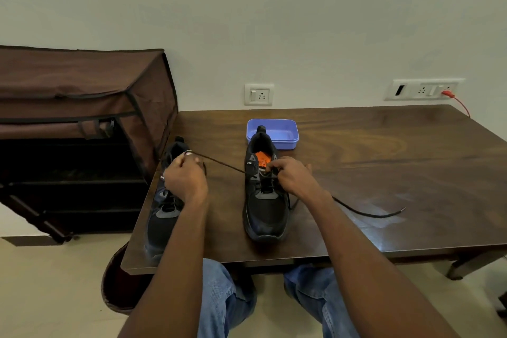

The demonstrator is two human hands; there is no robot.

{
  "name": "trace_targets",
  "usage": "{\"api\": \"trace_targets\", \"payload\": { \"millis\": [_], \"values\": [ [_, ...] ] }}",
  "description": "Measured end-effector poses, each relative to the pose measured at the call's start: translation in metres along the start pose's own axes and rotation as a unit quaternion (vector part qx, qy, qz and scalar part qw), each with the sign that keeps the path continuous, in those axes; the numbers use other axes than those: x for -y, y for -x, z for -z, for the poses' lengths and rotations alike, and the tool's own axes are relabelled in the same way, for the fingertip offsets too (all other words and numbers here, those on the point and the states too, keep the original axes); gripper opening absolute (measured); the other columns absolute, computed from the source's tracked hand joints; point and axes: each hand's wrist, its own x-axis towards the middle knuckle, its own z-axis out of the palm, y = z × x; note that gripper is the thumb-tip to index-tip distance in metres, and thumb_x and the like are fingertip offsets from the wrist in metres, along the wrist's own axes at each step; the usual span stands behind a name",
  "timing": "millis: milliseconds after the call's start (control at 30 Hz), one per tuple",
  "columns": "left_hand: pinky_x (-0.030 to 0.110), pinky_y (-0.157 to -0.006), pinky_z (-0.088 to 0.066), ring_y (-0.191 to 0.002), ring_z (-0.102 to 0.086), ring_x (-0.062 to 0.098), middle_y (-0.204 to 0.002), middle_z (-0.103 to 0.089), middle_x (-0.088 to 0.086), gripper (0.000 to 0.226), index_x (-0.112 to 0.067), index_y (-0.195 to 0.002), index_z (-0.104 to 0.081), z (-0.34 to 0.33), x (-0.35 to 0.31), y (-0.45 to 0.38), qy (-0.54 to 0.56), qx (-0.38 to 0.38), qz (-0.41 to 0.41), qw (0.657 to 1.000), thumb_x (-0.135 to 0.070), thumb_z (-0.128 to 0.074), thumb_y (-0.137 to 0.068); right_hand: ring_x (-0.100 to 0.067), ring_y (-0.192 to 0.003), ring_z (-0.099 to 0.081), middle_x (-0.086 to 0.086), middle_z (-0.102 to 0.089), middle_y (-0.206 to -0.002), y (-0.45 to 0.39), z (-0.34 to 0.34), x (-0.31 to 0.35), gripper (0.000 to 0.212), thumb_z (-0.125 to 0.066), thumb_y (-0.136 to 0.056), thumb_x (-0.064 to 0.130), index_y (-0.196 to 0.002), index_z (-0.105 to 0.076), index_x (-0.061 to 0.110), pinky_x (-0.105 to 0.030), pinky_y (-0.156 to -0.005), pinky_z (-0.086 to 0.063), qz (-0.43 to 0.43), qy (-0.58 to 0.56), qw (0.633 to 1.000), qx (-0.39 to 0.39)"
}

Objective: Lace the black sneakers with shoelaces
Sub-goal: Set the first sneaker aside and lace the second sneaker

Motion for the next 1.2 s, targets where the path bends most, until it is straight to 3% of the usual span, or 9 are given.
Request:
{"api": "trace_targets", "payload": {
  "millis": [67, 200, 367, 467, 600, 767, 867, 967, 1200],
  "values": [
    [0.04, -0.088, -0.056, -0.094, -0.068, 0.024, -0.094, -0.072, 0.006, 0.021, -0.008, -0.104, -0.075, 0.002, 0.003, -0.005, -0.007, -0.029, 0.017, 0.999, -0.009, -0.058, -0.092, -0.022, -0.125, -0.046, 0.003, -0.057, -0.135, -0.001, 0.0, -0.002, 0.044, -0.041, -0.095, 0.005, -0.114, -0.069, 0.033, -0.054, -0.114, -0.016, 0.003, -0.003, 1.0, 0.004],
    [0.039, -0.115, -0.034, -0.136, -0.042, 0.027, -0.143, -0.051, 0.009, 0.055, -0.01, -0.137, -0.056, -0.003, 0.007, 0.013, -0.232, 0.075, -0.26, 0.934, 0.003, -0.058, -0.084, -0.024, -0.129, -0.045, 0.0, -0.051, -0.14, -0.004, -0.004, -0.002, 0.041, -0.043, -0.096, 0.01, -0.122, -0.066, 0.032, -0.054, -0.115, -0.018, 0.001, 0.008, 1.0, 0.021],
    [0.04, -0.084, -0.05, -0.087, -0.064, 0.021, -0.083, -0.068, -0.001, 0.012, -0.022, -0.087, -0.068, -0.025, 0.02, 0.034, -0.406, 0.38, -0.289, 0.779, -0.024, -0.061, -0.096, -0.026, -0.123, -0.051, -0.001, -0.053, -0.137, -0.006, -0.011, -0.004, 0.037, -0.049, -0.096, 0.016, -0.126, -0.066, 0.03, -0.046, -0.105, -0.04, 0.019, 0.006, 1.0, 0.011],
    [0.032, -0.066, -0.048, -0.076, -0.061, 0.017, -0.077, -0.064, -0.001, 0.025, -0.022, -0.076, -0.061, -0.028, 0.025, 0.03, -0.376, 0.407, -0.204, 0.807, -0.022, -0.055, -0.101, -0.024, -0.116, -0.054, -0.002, -0.057, -0.13, -0.005, -0.012, -0.006, 0.031, -0.053, -0.097, 0.017, -0.124, -0.067, 0.024, -0.035, -0.092, -0.045, 0.031, -0.028, 0.999, -0.002],
    [0.046, -0.082, -0.057, -0.084, -0.069, 0.022, -0.085, -0.07, 0.005, 0.017, -0.013, -0.083, -0.06, -0.03, 0.032, 0.017, -0.31, 0.375, -0.097, 0.868, -0.01, -0.051, -0.097, -0.023, -0.111, -0.057, 0.001, -0.062, -0.123, -0.001, -0.009, -0.005, 0.025, -0.055, -0.095, 0.018, -0.114, -0.07, 0.028, -0.036, -0.089, -0.047, 0.026, -0.042, 0.999, -0.022],
    [0.029, -0.063, -0.052, -0.072, -0.064, 0.017, -0.084, -0.066, 0.009, 0.022, -0.011, -0.082, -0.053, -0.033, 0.027, 0.02, -0.22, 0.372, 0.049, 0.901, -0.002, -0.044, -0.1, -0.023, -0.118, -0.054, -0.001, -0.057, -0.131, 0.003, -0.007, -0.002, 0.032, -0.056, -0.096, 0.018, -0.125, -0.065, 0.028, -0.039, -0.096, -0.047, 0.031, -0.029, 0.999, 0.003],
    [0.026, -0.059, -0.051, -0.071, -0.064, 0.016, -0.082, -0.068, 0.008, 0.021, -0.011, -0.082, -0.057, -0.027, 0.027, 0.016, -0.221, 0.388, 0.04, 0.894, -0.006, -0.049, -0.101, -0.023, -0.122, -0.054, -0.005, -0.056, -0.137, 0.007, 0.003, -0.005, 0.057, -0.063, -0.094, 0.014, -0.146, -0.047, 0.029, -0.04, -0.105, -0.045, 0.037, -0.048, 0.997, 0.041],
    [0.023, -0.044, -0.039, -0.05, -0.054, 0.011, -0.066, -0.064, 0.002, 0.017, -0.011, -0.083, -0.061, -0.022, 0.027, 0.012, -0.262, 0.395, 0.015, 0.88, -0.015, -0.058, -0.099, -0.02, -0.094, -0.062, -0.003, -0.062, -0.101, 0.014, 0.015, -0.006, 0.075, -0.062, -0.09, 0.004, -0.153, -0.03, 0.03, -0.039, -0.089, -0.054, 0.017, -0.087, 0.994, 0.071],
    [0.028, -0.064, -0.045, -0.062, -0.054, 0.014, -0.067, -0.062, -0.001, 0.018, -0.016, -0.072, -0.065, -0.014, 0.023, 0.005, -0.304, 0.327, -0.064, 0.892, -0.019, -0.07, -0.09, -0.013, -0.067, -0.05, 0.0, -0.057, -0.076, 0.022, 0.032, -0.008, 0.012, -0.063, -0.096, 0.023, -0.098, -0.056, 0.013, -0.029, -0.064, -0.042, -0.061, -0.123, 0.987, 0.089]
  ]
}}
